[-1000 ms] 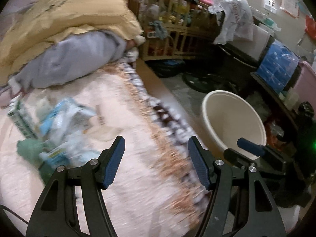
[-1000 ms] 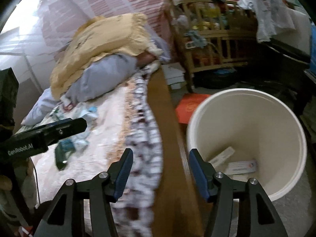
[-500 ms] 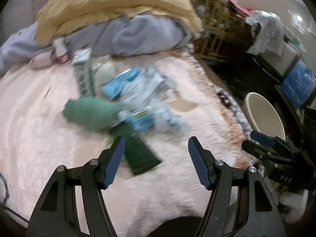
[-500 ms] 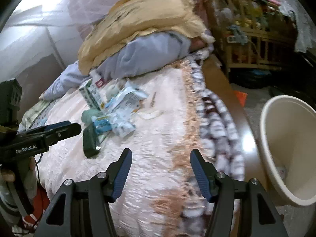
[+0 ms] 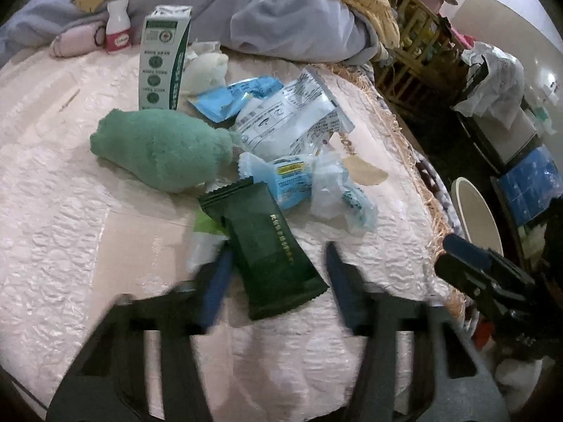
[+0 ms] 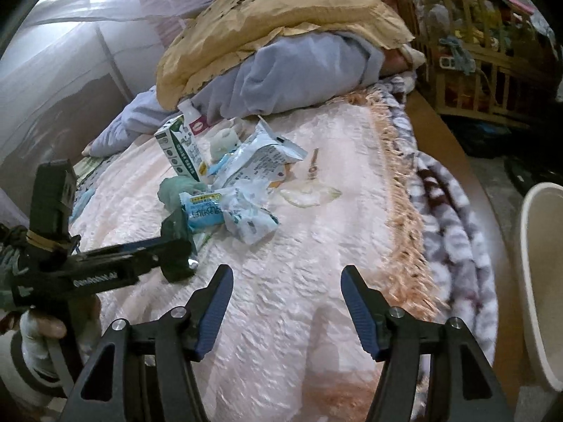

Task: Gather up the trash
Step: 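Grasp the dark green snack packet with the left tool while the right grasps a printed plastic bag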

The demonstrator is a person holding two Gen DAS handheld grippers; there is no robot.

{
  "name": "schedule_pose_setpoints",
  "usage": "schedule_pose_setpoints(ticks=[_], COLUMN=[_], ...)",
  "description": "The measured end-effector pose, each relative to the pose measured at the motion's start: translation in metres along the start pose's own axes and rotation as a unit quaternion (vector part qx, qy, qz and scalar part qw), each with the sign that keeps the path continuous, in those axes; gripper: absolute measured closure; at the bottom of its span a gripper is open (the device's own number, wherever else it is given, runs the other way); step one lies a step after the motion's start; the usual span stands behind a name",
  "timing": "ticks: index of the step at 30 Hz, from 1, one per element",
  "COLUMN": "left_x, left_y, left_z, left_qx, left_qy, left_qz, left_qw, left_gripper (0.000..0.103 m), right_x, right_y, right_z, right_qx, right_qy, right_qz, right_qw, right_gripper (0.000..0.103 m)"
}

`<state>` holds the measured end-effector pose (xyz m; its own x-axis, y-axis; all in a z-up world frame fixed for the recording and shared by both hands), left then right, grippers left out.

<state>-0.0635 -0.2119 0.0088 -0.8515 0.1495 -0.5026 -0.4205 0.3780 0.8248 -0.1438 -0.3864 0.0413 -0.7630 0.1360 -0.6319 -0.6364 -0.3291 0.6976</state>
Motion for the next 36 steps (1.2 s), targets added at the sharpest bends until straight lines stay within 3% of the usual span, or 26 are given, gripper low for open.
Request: schedule_pose_setpoints(ticks=[6,13,14,15,17,18,19,26,36], left_x=[0.0,0.0,0.0,0.0,0.0,0.0,-0.001,-0.006,-0.007], left_y=[0.007,0.03,0.031,0.033,0.035,0.036,0.038,0.05,0.057], left_z=[0.015,0.024,0.024,0.023,0.022,0.021,0.02,0.01,-0.04], left_qx=[0.011,0.013,0.013,0.014,0.015,0.017,0.018,0.016,0.035], left_qy=[-0.005,-0.014,-0.016,-0.017,-0.02,-0.02,-0.021,-0.034,-0.067], left_qz=[0.006,-0.002,-0.003,-0.004,-0.006,-0.007,-0.009,-0.018,-0.026], left_qw=[0.9999,0.9998,0.9998,0.9997,0.9997,0.9996,0.9996,0.9992,0.9968], left_gripper=[0.081,0.082,0.082,0.082,0.082,0.082,0.082,0.082,0.082], right_x=[-0.016,-0.032,-0.032,-0.032,-0.031,-0.03,-0.029,-0.019,-0.008], right_y=[-0.037,-0.09,-0.097,-0.102,-0.105,-0.101,-0.096,-0.047,0.012], right_z=[0.018,0.032,0.033,0.034,0.033,0.032,0.03,0.02,0.015], right_qx=[-0.027,-0.031,-0.03,-0.022,0.0,-0.002,-0.003,-0.015,-0.004], right_qy=[0.031,0.065,0.07,0.075,0.08,0.077,0.072,0.044,0.034], right_qz=[0.02,0.051,0.058,0.063,0.068,0.062,0.057,0.023,-0.026], right_qw=[0.999,0.996,0.995,0.995,0.995,0.995,0.996,0.999,0.999], right_gripper=[0.041,0.041,0.044,0.059,0.066,0.074,0.075,0.075,0.075])
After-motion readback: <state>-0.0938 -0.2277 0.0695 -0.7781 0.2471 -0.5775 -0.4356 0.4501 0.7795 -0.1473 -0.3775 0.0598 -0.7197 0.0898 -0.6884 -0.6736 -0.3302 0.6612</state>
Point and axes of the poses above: each gripper's, at about its wrist camera, not at the fingertips, and y roughly against the way its jaws point, z to its left, x to its underside, the point moved 6 cm from there along -y, roughly the way its jaws point, and after that the axes turned 5 degrees about -x, right-handed, at the moved point
